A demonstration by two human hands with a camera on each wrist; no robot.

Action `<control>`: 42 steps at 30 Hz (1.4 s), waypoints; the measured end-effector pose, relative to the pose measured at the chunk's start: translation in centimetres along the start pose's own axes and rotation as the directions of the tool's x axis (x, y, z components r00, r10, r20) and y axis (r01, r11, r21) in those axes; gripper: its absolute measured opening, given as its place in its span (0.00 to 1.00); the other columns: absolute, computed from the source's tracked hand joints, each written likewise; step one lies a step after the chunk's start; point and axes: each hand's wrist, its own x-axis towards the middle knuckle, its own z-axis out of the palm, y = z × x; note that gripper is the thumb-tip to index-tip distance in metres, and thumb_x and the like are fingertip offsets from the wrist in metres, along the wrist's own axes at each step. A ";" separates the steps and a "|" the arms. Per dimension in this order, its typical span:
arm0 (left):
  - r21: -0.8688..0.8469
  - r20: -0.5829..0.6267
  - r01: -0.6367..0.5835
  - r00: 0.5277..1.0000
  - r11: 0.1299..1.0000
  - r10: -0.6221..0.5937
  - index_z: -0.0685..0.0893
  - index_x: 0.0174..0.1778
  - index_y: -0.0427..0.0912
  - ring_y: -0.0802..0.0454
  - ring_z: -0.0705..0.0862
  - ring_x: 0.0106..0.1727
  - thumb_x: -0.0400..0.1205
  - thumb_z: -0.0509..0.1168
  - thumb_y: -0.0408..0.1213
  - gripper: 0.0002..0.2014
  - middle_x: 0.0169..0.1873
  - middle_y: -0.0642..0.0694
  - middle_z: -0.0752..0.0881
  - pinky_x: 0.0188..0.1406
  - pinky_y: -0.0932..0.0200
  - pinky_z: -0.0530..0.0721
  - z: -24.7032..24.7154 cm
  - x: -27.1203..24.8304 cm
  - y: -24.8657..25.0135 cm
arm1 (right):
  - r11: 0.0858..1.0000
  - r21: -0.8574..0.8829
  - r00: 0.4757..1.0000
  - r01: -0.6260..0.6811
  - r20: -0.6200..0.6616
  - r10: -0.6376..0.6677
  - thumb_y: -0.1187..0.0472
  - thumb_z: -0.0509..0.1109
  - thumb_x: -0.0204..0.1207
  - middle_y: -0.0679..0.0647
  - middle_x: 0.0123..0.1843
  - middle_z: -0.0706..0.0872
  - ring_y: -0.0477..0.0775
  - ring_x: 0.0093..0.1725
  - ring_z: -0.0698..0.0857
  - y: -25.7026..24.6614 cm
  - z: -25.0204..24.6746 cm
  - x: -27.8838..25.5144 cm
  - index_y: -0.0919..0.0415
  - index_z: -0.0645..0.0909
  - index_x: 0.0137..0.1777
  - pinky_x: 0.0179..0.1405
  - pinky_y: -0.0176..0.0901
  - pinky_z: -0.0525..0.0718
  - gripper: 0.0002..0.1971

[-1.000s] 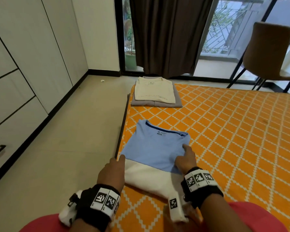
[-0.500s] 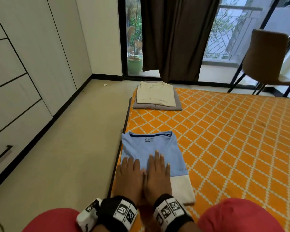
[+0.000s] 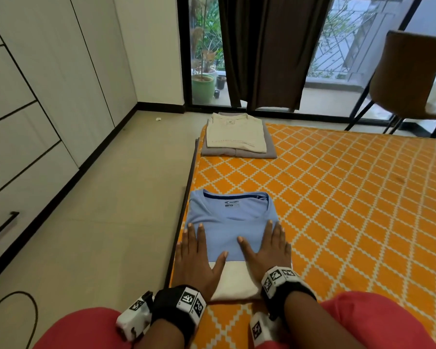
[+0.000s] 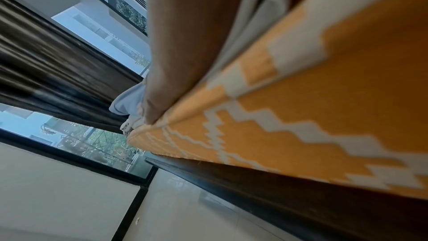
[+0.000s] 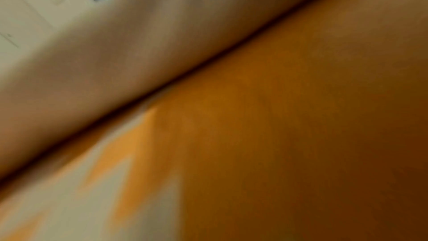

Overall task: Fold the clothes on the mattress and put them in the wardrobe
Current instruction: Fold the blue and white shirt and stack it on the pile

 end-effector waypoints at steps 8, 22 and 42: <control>-0.131 0.060 0.040 0.998 0.991 -0.032 0.35 0.85 0.45 0.49 0.35 0.85 0.58 0.25 0.85 0.64 0.84 0.43 0.33 0.83 0.52 0.38 -1.5 0.1 0.1 | 0.984 0.153 0.995 -0.093 0.033 0.089 0.20 0.57 0.65 0.57 0.87 0.47 0.62 0.86 0.49 -0.2 -2.9 1.3 0.61 0.46 0.86 0.83 0.61 0.52 0.60; -0.289 0.235 0.237 0.957 0.928 -0.172 0.59 0.79 0.46 0.43 0.74 0.72 0.68 0.78 0.57 0.49 0.74 0.44 0.71 0.62 0.51 0.78 -5.2 2.1 -2.7 | 0.956 0.201 0.959 -0.212 0.229 0.165 0.54 0.84 0.66 0.62 0.80 0.68 0.68 0.73 0.74 1.3 -7.6 4.3 0.58 0.54 0.84 0.65 0.62 0.80 0.52; -0.440 0.136 0.191 0.980 0.878 -0.145 0.74 0.62 0.44 0.46 0.81 0.60 0.73 0.78 0.46 0.26 0.61 0.44 0.79 0.54 0.54 0.79 -8.1 1.4 -2.1 | 0.997 -0.065 0.996 0.040 0.086 -0.034 0.58 0.71 0.79 0.60 0.73 0.73 0.63 0.65 0.80 -0.2 -11.1 2.8 0.53 0.60 0.81 0.59 0.57 0.83 0.34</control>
